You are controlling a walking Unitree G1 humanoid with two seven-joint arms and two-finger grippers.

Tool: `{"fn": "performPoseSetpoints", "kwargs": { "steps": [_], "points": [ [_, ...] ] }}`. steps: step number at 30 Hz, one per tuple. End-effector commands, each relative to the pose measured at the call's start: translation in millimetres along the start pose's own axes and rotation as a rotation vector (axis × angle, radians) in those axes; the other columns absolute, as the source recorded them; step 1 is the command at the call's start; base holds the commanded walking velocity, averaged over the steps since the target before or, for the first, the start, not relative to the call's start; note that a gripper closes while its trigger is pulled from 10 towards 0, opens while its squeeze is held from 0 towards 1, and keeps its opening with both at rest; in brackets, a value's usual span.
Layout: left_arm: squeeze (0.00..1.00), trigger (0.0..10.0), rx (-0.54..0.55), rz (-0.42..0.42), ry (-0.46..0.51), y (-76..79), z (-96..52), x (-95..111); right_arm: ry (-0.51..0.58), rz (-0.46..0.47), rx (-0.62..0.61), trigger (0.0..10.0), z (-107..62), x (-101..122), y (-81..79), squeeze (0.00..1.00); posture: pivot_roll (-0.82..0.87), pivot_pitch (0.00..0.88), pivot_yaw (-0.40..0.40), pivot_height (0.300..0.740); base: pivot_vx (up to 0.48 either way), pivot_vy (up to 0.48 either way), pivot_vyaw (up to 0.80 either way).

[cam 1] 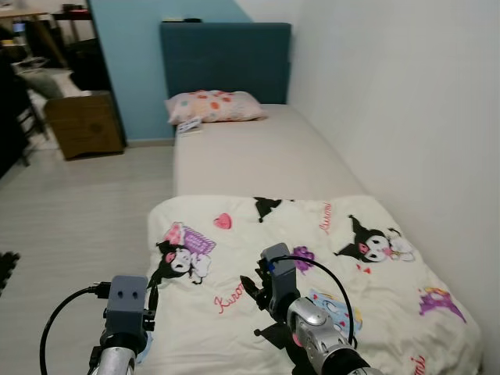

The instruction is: Clean up the room

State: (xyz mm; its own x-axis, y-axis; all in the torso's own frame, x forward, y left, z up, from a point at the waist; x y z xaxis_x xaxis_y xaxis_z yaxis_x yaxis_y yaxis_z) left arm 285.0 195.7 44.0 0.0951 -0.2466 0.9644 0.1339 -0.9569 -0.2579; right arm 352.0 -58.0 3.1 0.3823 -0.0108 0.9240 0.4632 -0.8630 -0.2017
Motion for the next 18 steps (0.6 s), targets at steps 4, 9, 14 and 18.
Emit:
{"fn": "performPoseSetpoints", "kwargs": {
  "steps": [4, 9, 14, 18],
  "points": [
    [0.0, 10.0, -0.003, -0.014, -0.037, 4.7, -0.6, -7.2, -0.009, 0.003, -0.026, 10.0, -3.3, -2.1, 9.3, 0.0, -0.05, 0.0, -0.009, 0.74, 0.0, 0.0, 0.0],
    [0.0, 10.0, 0.001, -0.017, -0.041, 4.6, -1.5, -8.6, -0.009, 0.0, -0.025, 10.0, -3.0, -1.5, 9.2, 0.0, -0.05, 0.0, -0.01, 0.74, 0.0, 0.0, 0.0],
    [0.0, 10.0, 0.006, -0.02, -0.042, 4.7, -3.3, -9.3, -0.012, -0.005, -0.02, 10.0, -2.1, -1.9, 7.0, 0.0, -0.05, 0.0, -0.012, 0.74, 0.0, 0.0, 0.0],
    [0.0, 10.0, 0.011, -0.026, -0.042, 4.1, -3.7, -9.7, -0.016, -0.009, -0.017, 10.0, -1.9, -2.6, 6.0, 0.0, -0.05, 0.0, -0.013, 0.74, 0.0, 0.0, 0.0]
  ]
}}
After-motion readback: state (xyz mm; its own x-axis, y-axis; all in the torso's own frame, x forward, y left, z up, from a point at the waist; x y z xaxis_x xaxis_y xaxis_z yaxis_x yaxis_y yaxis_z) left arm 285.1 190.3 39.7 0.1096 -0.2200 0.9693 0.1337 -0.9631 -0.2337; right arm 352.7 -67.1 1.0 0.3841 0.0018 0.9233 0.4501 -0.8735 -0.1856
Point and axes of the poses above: a point about 5 cm out from each wrist's last joint towards the gripper, its own z axis pointing out of the wrist towards the gripper, its own x axis along the axis of the wrist's last joint, y = z × x, the point moved 6 cm from there along z, pointing out of the wrist towards the gripper, and after that the axes turned 7 degrees about z, right-handed, at the moved point
